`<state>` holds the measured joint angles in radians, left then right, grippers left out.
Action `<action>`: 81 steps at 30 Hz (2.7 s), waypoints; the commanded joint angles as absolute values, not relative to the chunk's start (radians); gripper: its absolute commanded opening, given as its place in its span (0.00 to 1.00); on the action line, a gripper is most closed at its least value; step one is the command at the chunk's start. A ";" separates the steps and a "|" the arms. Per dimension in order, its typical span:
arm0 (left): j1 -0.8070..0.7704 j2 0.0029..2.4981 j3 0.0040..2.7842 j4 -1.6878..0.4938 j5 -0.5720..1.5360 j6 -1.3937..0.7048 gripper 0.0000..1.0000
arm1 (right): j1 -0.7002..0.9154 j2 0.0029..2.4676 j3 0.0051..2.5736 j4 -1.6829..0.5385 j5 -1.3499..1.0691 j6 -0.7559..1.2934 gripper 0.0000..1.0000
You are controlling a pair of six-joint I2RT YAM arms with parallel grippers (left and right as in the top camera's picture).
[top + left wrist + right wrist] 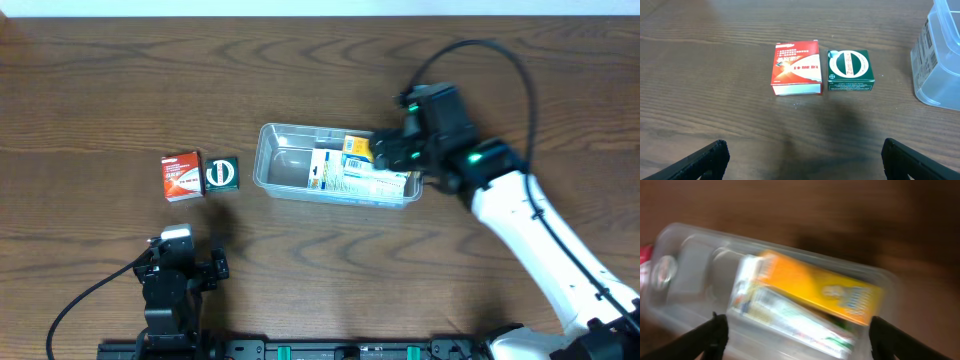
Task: Pack container
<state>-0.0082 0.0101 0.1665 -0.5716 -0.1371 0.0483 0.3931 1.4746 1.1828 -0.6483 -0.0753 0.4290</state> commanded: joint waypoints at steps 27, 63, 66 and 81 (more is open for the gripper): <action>-0.004 0.011 0.172 -0.553 0.060 -0.033 0.98 | 0.040 1.453 1.189 -0.775 -0.053 0.613 0.99; 0.151 1.338 1.084 -0.692 -0.213 -0.102 0.98 | 0.040 1.453 1.189 -0.775 -0.053 0.613 0.99; 0.176 1.419 1.084 -0.685 -0.148 -0.057 0.98 | 0.040 1.453 1.189 -0.775 -0.053 0.613 0.99; 0.184 1.713 1.084 -0.562 -0.032 0.075 0.98 | 0.040 1.453 1.189 -0.775 -0.053 0.613 0.99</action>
<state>0.1825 1.6939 1.0683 -0.5720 -0.0605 0.0334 0.0452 1.4708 1.1828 -0.7742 -0.0525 0.5987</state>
